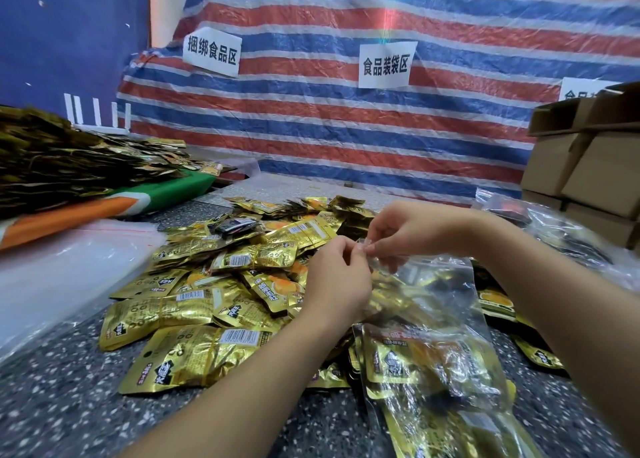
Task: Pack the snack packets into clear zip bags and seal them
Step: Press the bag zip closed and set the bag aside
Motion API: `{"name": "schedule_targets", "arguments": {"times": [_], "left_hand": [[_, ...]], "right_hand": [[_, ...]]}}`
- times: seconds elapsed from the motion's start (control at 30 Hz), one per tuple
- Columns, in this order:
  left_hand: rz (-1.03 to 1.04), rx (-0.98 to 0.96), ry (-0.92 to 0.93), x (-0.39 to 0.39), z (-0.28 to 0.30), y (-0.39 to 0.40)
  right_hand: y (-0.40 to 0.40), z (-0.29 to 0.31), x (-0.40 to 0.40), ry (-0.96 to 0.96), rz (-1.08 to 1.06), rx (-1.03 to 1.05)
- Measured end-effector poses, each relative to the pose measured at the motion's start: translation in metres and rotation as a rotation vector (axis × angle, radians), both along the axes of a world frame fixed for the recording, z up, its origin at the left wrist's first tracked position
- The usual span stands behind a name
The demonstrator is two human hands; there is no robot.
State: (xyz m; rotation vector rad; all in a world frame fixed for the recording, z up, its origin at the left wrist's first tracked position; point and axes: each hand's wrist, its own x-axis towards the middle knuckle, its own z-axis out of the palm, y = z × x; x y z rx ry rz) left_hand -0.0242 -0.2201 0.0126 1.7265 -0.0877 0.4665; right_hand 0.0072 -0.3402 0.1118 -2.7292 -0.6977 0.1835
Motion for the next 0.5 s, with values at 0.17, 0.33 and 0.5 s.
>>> {"name": "schedule_targets", "arguments": {"times": [0.17, 0.33, 0.5], "left_hand": [[-0.014, 0.019, -0.065, -0.002, 0.001, 0.000], [0.014, 0.045, -0.132, -0.005, -0.001, -0.002], [0.018, 0.027, -0.191, -0.007, -0.001, -0.005]], "right_hand": [[-0.003, -0.001, -0.004, -0.060, 0.008, 0.010], [-0.006, -0.003, -0.009, -0.132, 0.038, 0.034], [-0.010, 0.000, -0.013, -0.080, 0.039, 0.068]]}}
